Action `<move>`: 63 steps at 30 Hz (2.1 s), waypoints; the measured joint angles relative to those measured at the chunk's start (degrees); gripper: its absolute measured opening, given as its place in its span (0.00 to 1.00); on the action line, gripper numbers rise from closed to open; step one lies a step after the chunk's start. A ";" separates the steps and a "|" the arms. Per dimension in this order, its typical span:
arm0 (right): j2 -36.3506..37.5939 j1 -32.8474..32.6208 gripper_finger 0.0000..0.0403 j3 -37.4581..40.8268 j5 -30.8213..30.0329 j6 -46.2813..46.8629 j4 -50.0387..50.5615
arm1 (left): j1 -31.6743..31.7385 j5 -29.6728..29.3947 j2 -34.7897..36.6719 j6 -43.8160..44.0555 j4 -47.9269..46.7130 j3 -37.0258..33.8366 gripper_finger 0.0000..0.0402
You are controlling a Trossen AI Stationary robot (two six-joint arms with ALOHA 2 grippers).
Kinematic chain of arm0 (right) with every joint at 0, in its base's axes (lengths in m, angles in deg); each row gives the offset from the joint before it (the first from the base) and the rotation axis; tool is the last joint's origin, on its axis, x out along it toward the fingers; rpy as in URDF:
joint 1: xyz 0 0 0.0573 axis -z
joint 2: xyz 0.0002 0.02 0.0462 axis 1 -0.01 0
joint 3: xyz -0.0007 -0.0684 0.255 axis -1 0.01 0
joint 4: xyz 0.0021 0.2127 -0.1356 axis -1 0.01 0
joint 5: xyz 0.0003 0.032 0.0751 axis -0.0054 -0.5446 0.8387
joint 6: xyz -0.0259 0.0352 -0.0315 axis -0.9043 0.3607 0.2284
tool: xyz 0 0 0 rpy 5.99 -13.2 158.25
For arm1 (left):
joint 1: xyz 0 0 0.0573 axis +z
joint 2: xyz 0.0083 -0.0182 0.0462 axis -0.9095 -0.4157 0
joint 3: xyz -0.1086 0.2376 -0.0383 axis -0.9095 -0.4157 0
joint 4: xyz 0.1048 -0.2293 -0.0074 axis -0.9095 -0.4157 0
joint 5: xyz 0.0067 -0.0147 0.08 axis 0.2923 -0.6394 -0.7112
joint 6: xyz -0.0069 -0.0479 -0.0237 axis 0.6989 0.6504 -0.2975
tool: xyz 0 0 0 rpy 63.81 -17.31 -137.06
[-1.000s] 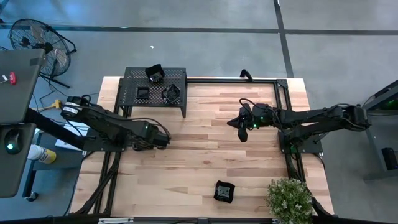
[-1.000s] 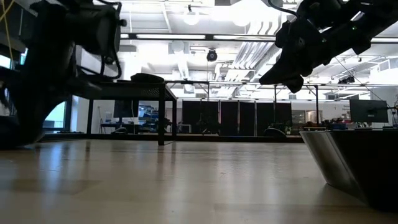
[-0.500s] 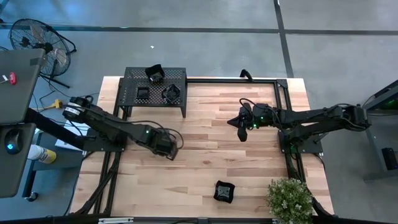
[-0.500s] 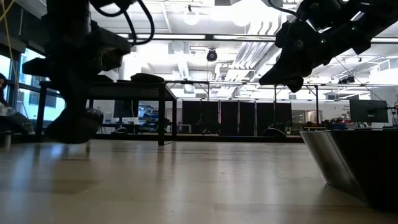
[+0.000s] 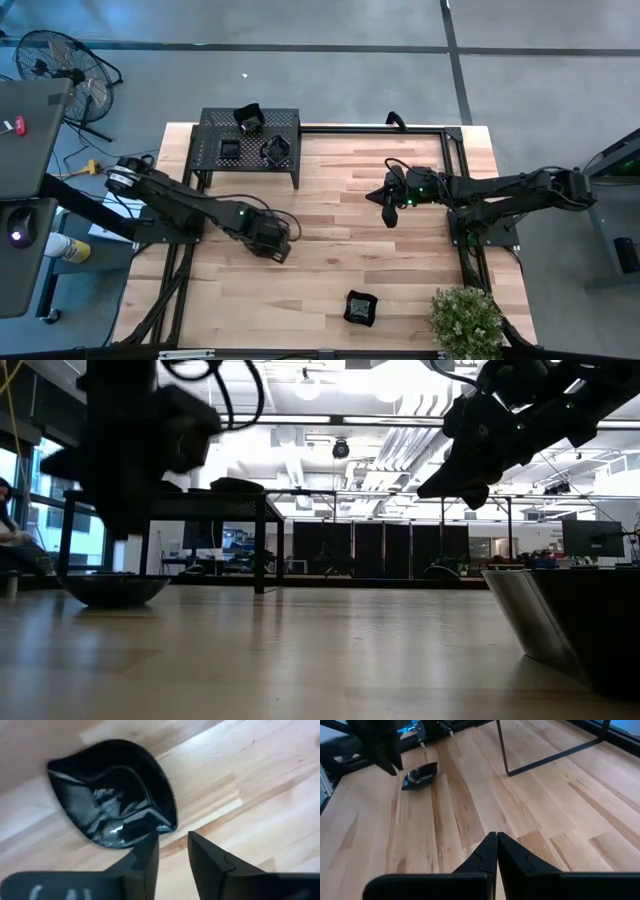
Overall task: Pick & Place Mini shaped plates
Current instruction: Stack the black leaf shaped plate on the other black leaf shaped plate on the shelf
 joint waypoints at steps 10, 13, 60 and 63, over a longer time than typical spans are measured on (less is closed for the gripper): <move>0.00 0.00 0.02 -0.02 0.10 -0.75 -0.36 | 0.05 -9.61 5.35 1.66 -6.33 2.41 0.26; 0.00 0.00 0.02 -0.02 0.48 -0.71 -0.35 | 0.03 -9.61 7.68 4.55 -6.34 -0.87 0.24; 0.00 0.00 0.02 -0.02 1.14 -1.27 -0.28 | -4.15 -7.46 13.78 38.27 13.10 -23.05 0.20; 0.00 0.00 0.02 -0.02 0.81 -1.27 -0.26 | -4.15 -7.51 13.78 37.30 13.13 -23.05 0.11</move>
